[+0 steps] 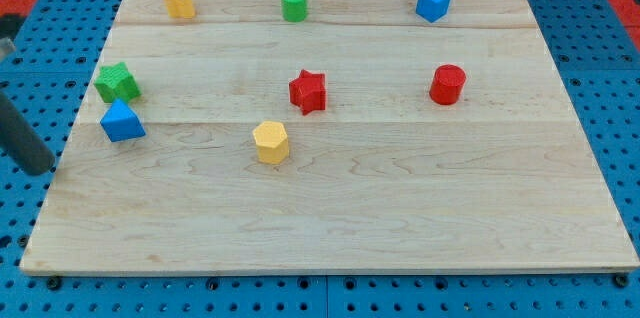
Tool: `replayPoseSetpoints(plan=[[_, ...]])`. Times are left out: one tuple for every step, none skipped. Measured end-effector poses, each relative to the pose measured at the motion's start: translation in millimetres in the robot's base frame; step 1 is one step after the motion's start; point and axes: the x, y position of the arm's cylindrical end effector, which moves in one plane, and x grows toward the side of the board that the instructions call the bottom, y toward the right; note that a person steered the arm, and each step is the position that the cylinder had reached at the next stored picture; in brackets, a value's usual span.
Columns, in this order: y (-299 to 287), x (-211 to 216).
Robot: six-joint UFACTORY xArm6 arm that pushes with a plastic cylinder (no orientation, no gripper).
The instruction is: Slide the green star vertically below the yellow heart
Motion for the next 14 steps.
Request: replayPoseSetpoints(plan=[[28.5,-30.5],[17.2,-56.6],[38.2,-61.1],[44.7,-52.4],[38.5,-35.6],[73.3,-59.4],[116.6,-71.1],[121.4,-71.5],[48.0,-53.0],[1.6,-89.7],[46.7,-109.1],[60.9,-110.3],[0.6,-181.4],[15.5,-256.7]])
